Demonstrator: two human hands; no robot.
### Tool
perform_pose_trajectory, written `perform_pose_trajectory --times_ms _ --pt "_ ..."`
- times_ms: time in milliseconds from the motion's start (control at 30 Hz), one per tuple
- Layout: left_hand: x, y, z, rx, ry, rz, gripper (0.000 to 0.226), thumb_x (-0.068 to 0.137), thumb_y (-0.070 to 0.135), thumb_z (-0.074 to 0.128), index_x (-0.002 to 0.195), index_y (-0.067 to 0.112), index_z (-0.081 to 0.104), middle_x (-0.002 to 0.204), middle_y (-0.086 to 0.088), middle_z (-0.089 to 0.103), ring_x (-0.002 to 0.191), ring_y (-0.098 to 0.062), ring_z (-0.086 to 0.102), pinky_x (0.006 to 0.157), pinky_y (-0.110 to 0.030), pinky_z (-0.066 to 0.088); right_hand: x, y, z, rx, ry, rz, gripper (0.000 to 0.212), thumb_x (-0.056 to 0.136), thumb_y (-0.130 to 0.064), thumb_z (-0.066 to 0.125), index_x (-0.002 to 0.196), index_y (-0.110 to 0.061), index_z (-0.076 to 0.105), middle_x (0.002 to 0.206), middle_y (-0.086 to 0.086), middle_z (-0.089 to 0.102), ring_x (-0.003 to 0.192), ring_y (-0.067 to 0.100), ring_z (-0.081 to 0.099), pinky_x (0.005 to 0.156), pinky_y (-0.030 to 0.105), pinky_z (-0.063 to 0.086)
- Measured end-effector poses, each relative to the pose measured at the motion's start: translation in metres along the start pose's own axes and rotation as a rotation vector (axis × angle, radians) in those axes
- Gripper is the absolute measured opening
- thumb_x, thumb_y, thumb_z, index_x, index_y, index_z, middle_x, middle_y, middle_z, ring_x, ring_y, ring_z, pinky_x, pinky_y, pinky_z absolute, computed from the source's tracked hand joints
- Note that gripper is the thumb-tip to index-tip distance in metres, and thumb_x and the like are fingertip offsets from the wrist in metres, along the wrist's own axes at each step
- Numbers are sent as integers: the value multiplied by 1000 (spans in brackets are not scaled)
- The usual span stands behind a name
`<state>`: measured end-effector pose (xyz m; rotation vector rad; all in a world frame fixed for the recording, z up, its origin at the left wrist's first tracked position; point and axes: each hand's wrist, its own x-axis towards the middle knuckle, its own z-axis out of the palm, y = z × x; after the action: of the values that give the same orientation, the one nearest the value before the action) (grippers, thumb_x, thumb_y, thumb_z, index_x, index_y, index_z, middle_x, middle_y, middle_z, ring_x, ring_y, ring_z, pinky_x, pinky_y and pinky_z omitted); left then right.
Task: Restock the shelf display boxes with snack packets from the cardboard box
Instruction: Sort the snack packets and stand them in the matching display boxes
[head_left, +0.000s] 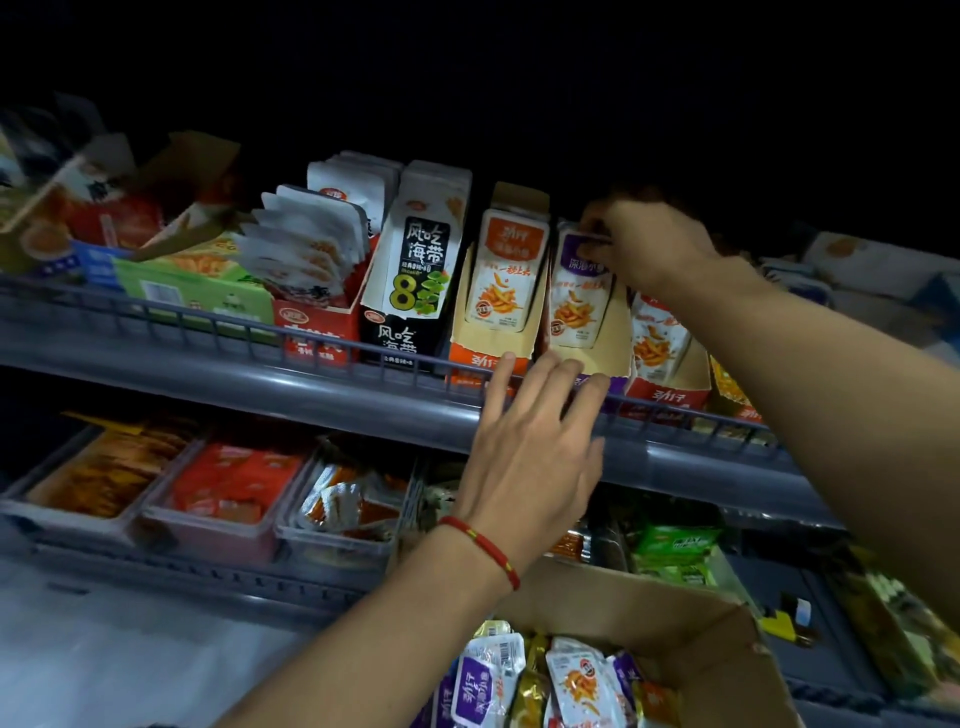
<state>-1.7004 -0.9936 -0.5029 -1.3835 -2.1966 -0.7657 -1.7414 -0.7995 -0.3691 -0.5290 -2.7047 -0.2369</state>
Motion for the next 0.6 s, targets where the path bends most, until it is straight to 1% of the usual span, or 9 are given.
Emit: perform_pose_trajectory --times_ms 133,267,333,400,500,567,600 --pt "0 0 1 -3 -1 -1 49 96 33 55 142 20 46 145 -3 49 143 -22 35 120 -54 19 1 1 2 -81 15 -13 32 100 -30 60 130 -18 57 118 18 63 107 38 61 78 43 48" --pt "-3 1 2 11 -7 -10 52 94 31 56 144 20 45 151 -3 44 147 -21 30 121 -55 16 -5 -1 -1 -111 65 -33 31 99 -30 63 123 -12 61 109 19 65 98 39 63 81 50 54" --pt "-5 2 1 9 -10 -9 54 94 28 56 145 19 44 154 -3 41 149 -21 27 122 -55 15 -13 0 -5 -137 137 -68 32 98 -34 62 123 -13 63 111 18 67 98 39 65 78 48 55" --pt "-7 0 0 5 -13 -2 56 92 23 56 146 18 44 156 -4 39 150 -21 25 123 -54 14 -28 2 -12 -134 239 -138 32 99 -33 58 123 -13 64 116 17 66 103 41 64 77 47 54" --pt "-15 1 -1 4 6 27 57 86 14 58 142 13 50 154 -8 42 147 -26 31 121 -54 21 -70 5 -20 -41 350 -255 28 99 -30 49 115 -13 67 110 12 66 102 37 63 74 46 52" --pt "-24 7 -2 -17 50 87 52 80 8 57 132 9 58 142 -11 52 136 -30 43 115 -50 32 -110 7 -20 37 366 -286 29 97 -29 47 109 -15 68 104 8 67 96 35 64 69 45 52" --pt "-31 11 -1 -38 61 127 48 77 7 56 125 8 61 132 -10 57 128 -30 49 108 -46 38 -132 9 -18 67 347 -297 28 96 -29 46 108 -15 68 102 7 67 92 34 64 66 44 52"
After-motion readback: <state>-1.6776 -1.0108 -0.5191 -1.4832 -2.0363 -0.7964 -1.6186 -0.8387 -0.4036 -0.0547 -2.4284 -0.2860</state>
